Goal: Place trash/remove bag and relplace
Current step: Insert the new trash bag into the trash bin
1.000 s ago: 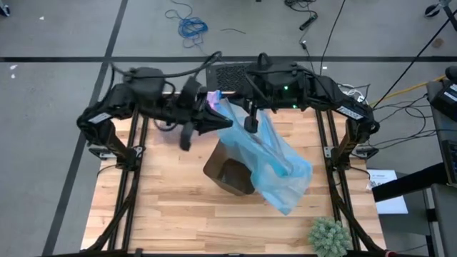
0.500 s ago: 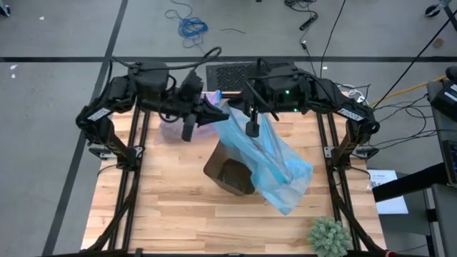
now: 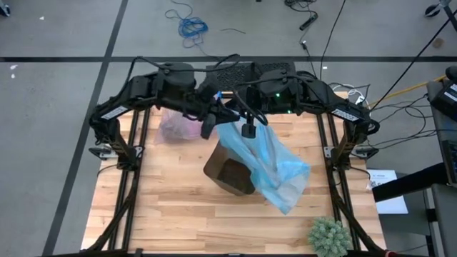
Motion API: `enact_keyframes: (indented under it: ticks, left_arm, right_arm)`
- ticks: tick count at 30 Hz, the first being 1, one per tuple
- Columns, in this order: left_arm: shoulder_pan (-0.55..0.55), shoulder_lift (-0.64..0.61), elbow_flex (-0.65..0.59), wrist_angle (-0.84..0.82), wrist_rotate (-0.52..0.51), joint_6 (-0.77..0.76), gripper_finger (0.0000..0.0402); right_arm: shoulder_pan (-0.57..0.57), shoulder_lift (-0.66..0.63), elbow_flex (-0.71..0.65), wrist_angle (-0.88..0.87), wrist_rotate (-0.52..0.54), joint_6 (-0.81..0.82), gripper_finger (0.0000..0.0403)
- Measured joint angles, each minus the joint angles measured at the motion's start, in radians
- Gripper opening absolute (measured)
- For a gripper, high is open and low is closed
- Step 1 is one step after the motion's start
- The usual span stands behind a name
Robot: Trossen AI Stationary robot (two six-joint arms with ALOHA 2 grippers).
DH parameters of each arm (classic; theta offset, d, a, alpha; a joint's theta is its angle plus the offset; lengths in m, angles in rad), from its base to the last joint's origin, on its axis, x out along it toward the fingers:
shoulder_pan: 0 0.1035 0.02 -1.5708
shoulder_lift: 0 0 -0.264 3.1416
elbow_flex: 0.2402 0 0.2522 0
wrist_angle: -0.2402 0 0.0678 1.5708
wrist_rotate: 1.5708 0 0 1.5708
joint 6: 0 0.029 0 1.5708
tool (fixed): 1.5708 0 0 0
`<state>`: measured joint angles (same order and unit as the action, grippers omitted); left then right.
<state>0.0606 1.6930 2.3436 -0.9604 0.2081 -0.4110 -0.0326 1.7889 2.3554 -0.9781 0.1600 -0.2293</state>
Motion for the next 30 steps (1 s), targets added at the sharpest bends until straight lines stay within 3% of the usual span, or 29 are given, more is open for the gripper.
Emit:
enact_keyframes:
  ticks: [16,30]
  left_arm:
    - [-0.001,0.051,0.000,-0.216,0.039,-0.002,0.0000]
    - [-0.095,0.037,0.001,-0.394,-0.098,-0.075,0.0000]
  right_arm:
    - [0.001,-0.009,0.000,0.037,0.002,0.005,0.0000]
    - [0.002,-0.074,0.000,0.081,-0.007,0.094,0.0000]
